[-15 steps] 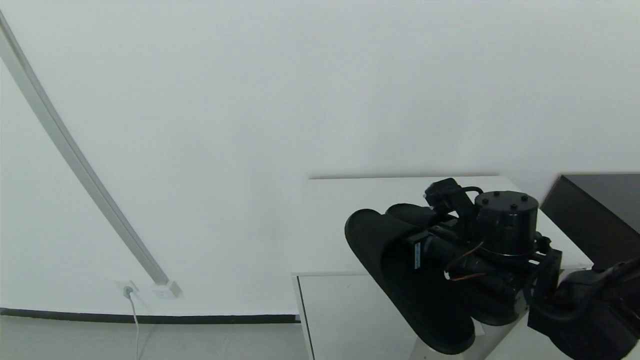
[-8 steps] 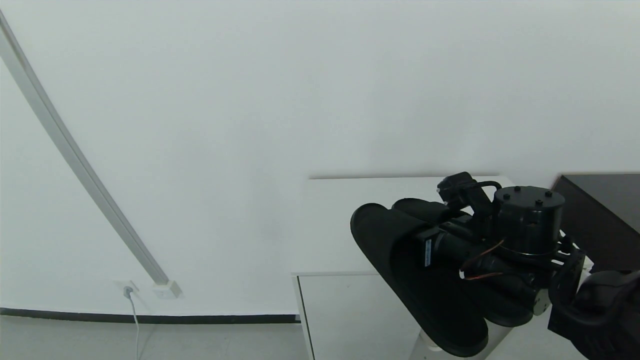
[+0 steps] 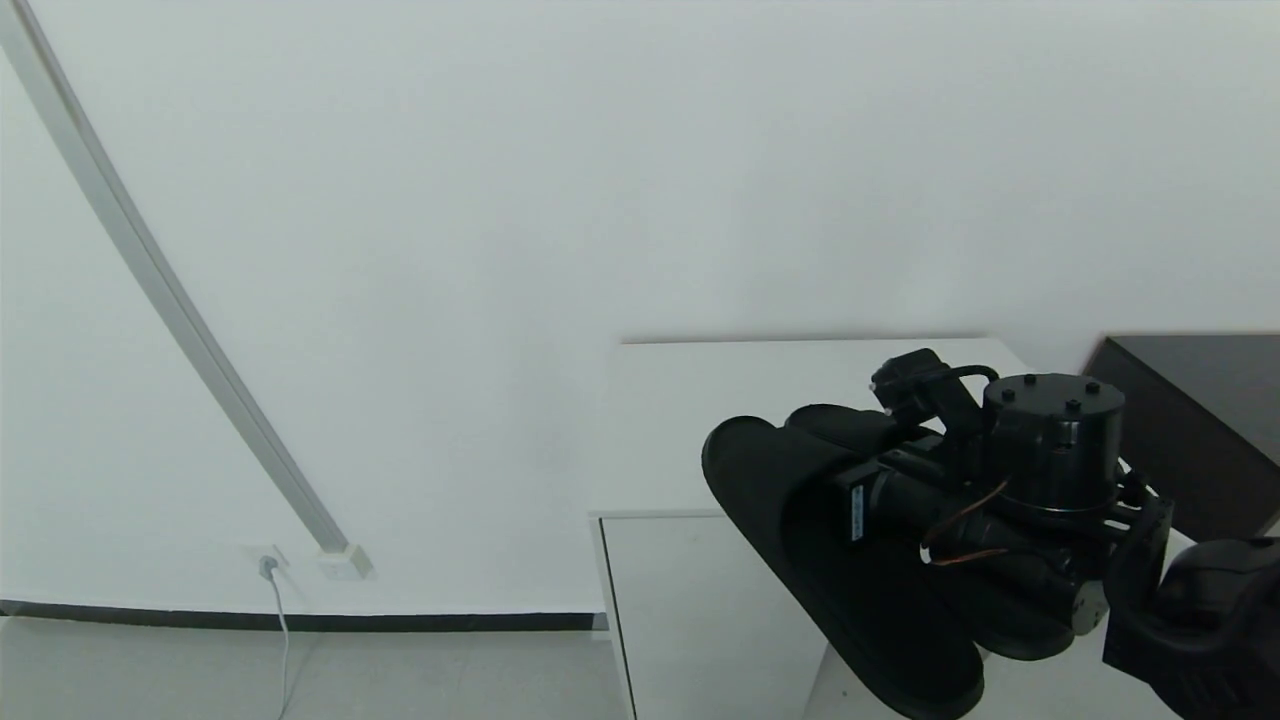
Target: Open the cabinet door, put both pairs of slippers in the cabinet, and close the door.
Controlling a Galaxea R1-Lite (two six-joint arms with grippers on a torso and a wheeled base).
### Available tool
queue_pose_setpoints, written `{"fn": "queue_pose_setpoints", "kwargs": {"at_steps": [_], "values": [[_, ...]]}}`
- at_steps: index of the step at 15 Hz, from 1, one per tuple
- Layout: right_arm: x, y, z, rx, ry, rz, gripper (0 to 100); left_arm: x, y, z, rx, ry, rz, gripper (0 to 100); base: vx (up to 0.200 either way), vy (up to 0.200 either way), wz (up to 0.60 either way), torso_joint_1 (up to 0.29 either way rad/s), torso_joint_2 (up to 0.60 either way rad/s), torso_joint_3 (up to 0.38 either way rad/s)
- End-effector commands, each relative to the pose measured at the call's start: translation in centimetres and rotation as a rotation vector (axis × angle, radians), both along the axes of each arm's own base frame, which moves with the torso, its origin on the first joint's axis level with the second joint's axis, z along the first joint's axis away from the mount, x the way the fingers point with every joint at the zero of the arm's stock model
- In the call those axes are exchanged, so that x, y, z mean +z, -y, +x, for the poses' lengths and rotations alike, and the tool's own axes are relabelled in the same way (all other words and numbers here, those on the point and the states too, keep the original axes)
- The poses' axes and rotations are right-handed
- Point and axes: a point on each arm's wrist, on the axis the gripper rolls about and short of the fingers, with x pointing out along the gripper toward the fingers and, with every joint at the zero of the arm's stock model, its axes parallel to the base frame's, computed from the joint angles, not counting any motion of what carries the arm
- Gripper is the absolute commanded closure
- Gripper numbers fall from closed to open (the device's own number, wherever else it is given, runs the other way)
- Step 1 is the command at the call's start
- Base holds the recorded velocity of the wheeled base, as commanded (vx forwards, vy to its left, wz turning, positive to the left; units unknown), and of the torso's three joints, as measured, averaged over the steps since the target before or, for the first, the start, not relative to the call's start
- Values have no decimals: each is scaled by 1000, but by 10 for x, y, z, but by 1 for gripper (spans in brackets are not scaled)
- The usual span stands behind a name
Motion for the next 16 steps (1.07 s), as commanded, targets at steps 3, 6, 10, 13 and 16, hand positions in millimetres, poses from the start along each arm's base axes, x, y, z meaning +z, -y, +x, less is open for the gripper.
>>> {"fn": "queue_pose_setpoints", "kwargs": {"at_steps": [3,6,10,13,16], "values": [[-3,-1,0,6,-1,-22,100,0,0,0,-1,-2,0,100,-200,0,0,-4,-1,2],[-3,-2,-1,12,-1,-23,100,0,0,0,1,-2,0,100,-200,0,0,2,2,1],[-7,-4,0,12,-10,-31,100,0,0,0,1,-2,0,100,0,0,0,0,0,0],[-9,-5,-2,18,-15,-35,100,0,0,0,1,-2,0,100,0,0,0,0,0,0],[-9,-5,-3,21,-15,-35,100,0,0,0,1,-2,0,100,0,0,0,0,0,0]]}}
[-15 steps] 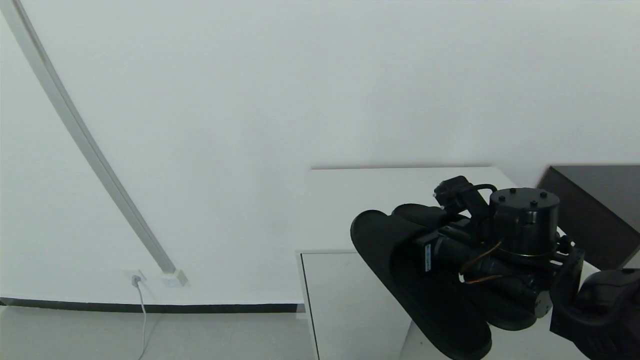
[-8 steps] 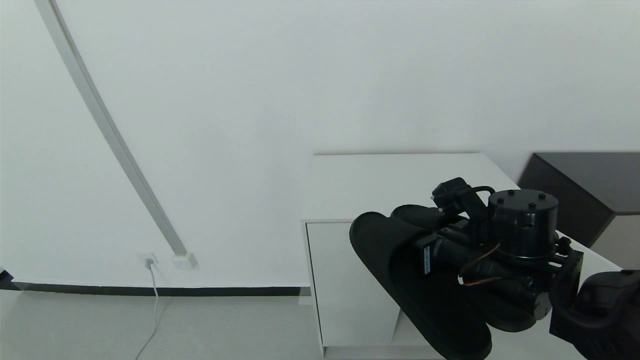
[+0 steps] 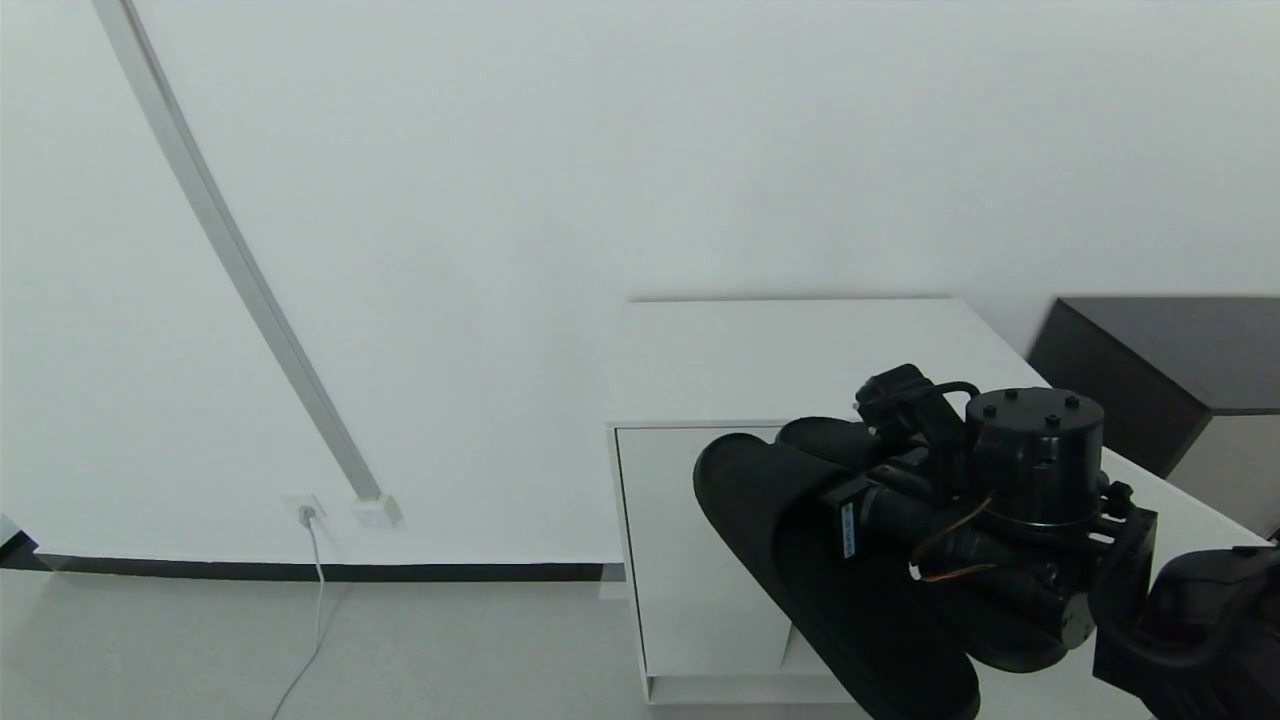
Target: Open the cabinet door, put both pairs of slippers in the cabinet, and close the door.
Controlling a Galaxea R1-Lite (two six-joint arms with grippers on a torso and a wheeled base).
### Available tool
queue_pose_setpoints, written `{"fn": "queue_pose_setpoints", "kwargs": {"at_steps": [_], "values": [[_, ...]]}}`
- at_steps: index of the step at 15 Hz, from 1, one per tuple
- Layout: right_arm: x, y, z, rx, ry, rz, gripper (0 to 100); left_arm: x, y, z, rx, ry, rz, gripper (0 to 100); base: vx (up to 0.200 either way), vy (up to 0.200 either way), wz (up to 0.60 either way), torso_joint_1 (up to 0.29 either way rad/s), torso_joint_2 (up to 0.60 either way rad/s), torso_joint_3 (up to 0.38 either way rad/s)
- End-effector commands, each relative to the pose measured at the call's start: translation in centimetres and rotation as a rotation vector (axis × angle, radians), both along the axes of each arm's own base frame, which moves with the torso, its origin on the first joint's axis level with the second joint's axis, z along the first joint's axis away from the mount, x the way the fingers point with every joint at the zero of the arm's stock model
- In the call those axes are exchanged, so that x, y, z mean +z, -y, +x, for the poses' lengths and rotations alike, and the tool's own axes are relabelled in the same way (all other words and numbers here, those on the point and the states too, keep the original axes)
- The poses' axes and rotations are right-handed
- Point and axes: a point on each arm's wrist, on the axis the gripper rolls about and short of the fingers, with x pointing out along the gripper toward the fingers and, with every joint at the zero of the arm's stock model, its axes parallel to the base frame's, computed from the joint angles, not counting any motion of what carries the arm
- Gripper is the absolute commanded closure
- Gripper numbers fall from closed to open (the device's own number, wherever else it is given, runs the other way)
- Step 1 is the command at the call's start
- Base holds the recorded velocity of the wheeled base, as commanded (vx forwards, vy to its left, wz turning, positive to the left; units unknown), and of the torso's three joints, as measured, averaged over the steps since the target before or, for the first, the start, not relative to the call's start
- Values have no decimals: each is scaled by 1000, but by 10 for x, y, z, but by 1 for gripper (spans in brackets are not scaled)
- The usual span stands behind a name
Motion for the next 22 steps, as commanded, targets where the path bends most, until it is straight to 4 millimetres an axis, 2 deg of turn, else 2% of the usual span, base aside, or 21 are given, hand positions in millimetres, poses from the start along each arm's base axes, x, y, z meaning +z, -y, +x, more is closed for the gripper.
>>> {"fn": "queue_pose_setpoints", "kwargs": {"at_steps": [1,2,22], "values": [[-2,-1,0,1,-6,-5,100,0,0,0,0,-1,-1,100,0,0,0,0,0,0],[-2,-1,0,1,-6,-5,100,0,0,0,0,-1,-1,100,0,0,0,0,0,0],[-5,-4,-8,30,-6,-25,100,0,0,0,0,-1,1,100,0,-200,0,3,2,3]]}}
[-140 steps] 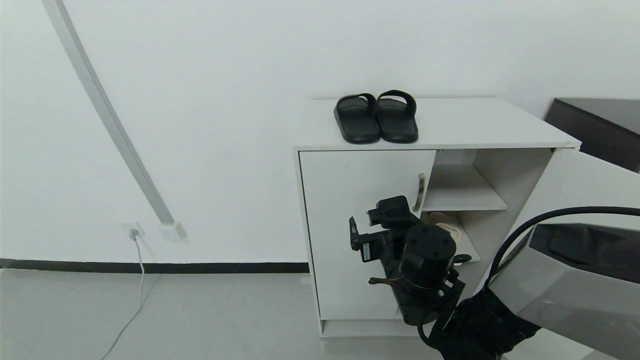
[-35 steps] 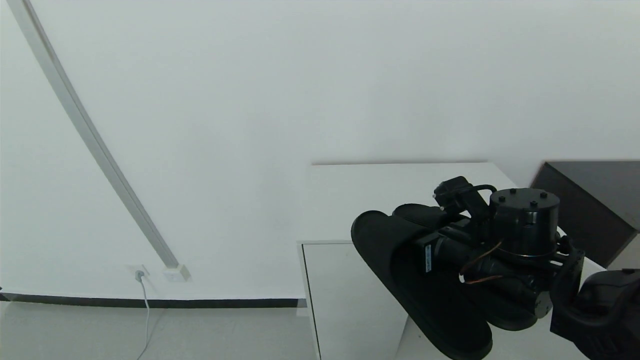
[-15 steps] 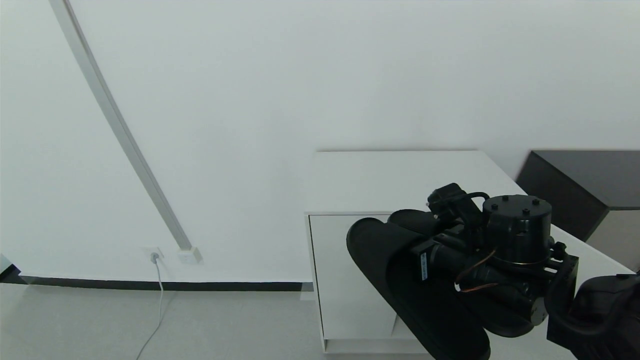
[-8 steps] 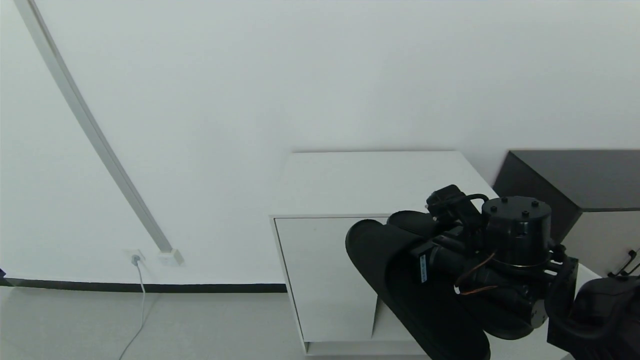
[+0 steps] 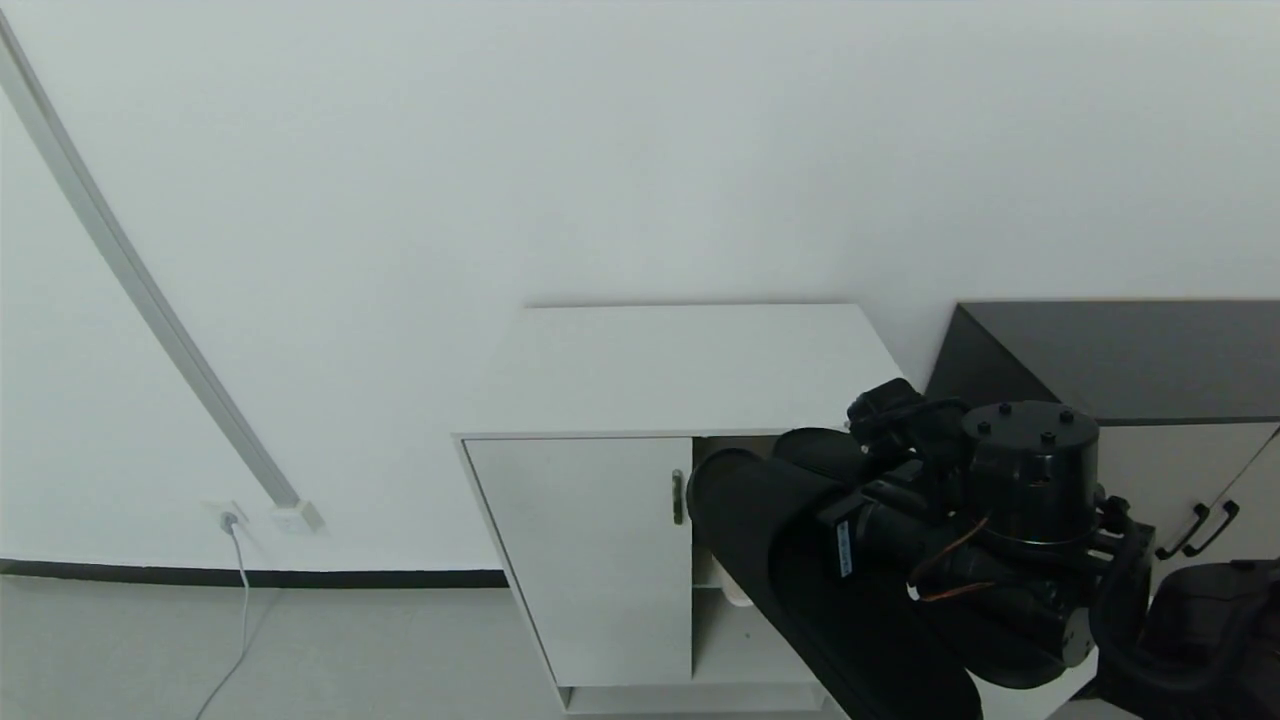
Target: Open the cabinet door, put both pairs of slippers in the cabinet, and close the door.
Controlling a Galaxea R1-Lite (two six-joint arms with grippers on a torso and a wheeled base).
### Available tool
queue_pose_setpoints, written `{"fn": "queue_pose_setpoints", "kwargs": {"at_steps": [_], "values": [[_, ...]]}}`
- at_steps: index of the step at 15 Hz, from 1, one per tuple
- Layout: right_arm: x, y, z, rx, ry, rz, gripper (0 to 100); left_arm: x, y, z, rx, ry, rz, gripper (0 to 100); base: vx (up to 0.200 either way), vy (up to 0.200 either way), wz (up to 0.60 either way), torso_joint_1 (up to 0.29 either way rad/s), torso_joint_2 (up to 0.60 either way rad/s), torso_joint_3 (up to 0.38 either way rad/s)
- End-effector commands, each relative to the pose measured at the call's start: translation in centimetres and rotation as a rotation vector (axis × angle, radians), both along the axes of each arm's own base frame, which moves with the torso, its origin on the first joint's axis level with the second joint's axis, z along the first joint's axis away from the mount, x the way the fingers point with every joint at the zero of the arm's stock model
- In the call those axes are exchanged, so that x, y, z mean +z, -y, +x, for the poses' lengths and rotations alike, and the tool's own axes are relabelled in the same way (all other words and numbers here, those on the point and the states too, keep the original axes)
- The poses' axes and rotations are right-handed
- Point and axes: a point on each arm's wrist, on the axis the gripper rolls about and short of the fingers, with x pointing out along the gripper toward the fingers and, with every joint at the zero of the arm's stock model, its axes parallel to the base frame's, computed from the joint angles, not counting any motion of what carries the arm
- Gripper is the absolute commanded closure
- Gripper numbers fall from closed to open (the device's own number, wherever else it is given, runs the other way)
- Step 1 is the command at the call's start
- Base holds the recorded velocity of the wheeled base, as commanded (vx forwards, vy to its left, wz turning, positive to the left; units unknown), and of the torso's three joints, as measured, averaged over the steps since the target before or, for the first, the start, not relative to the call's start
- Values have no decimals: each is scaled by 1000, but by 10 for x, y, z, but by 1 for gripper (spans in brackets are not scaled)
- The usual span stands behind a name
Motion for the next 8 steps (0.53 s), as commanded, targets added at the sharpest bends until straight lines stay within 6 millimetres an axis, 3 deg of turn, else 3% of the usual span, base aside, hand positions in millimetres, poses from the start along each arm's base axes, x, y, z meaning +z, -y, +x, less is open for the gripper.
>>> {"fn": "queue_pose_setpoints", "kwargs": {"at_steps": [1,8], "values": [[0,0,0,1,-1,-1,100,0,0,0,0,-1,0,100,0,-200,0,2,2,-2],[-1,-1,0,6,-5,-1,100,0,0,0,0,-1,-2,100,0,0,0,0,0,0]]}}
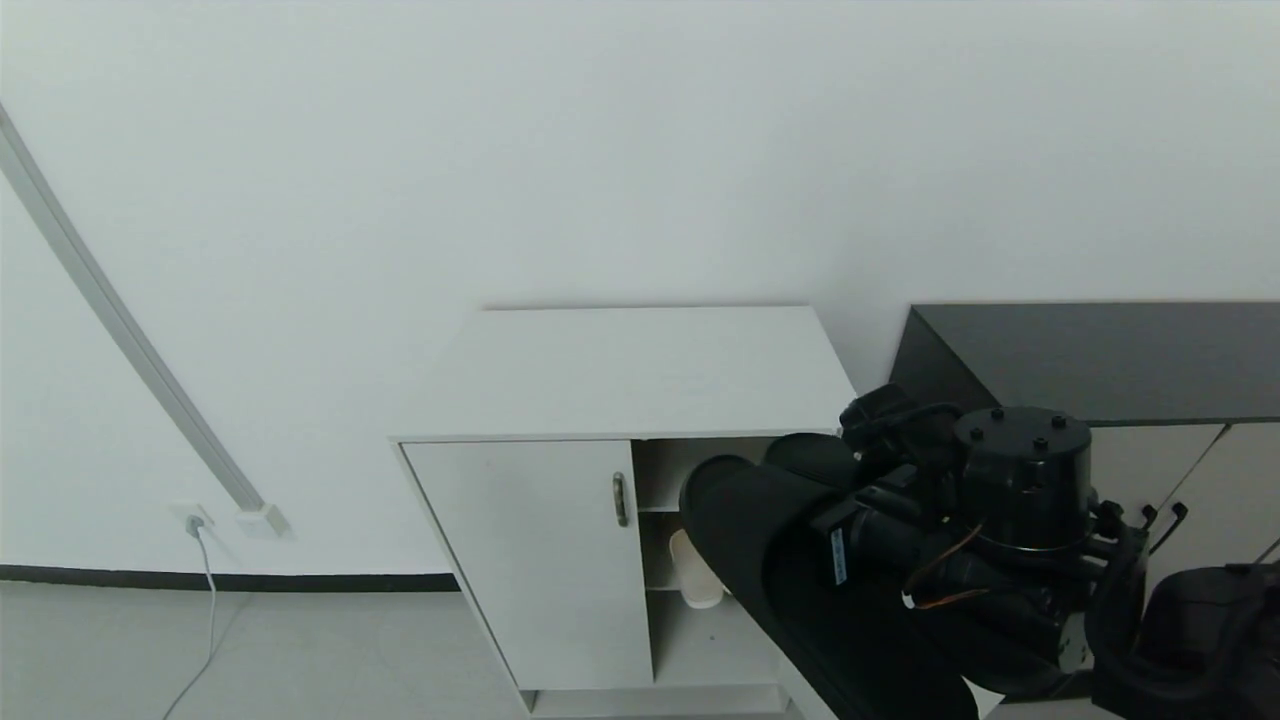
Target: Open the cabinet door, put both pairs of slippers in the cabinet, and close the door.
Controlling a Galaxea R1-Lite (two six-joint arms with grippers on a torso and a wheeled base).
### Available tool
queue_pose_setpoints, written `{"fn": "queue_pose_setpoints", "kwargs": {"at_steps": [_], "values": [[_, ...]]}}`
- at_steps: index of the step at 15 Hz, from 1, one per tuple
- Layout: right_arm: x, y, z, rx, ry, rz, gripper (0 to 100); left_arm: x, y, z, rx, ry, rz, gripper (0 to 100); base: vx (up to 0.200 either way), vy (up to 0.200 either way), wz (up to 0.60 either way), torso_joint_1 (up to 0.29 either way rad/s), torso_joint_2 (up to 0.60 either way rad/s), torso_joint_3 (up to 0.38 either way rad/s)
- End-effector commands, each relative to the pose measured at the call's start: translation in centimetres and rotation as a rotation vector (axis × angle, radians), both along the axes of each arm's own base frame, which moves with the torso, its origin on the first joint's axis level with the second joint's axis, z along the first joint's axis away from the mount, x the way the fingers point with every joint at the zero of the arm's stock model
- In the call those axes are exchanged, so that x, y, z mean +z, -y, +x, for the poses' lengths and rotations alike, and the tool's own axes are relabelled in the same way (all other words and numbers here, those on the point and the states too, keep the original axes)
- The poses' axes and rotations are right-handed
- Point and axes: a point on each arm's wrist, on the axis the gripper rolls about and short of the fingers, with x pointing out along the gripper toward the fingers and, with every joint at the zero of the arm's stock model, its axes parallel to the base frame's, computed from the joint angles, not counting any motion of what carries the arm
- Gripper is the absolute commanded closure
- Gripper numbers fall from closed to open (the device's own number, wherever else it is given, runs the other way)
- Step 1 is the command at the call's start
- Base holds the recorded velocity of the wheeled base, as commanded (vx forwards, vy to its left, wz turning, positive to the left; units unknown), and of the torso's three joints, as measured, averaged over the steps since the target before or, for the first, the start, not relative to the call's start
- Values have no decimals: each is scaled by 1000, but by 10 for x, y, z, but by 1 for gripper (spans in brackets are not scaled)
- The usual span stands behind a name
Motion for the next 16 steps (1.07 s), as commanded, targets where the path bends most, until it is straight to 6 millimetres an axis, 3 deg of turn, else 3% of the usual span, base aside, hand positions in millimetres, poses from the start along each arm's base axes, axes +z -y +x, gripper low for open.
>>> {"fn": "queue_pose_setpoints", "kwargs": {"at_steps": [1,16], "values": [[0,1,0,-4,0,-2,100,0,0,0,2,-1,0,100,0,0,0,0,0,0],[-7,0,-4,12,-20,-15,100,0,0,0,2,-1,0,100,0,0,0,0,0,0]]}}
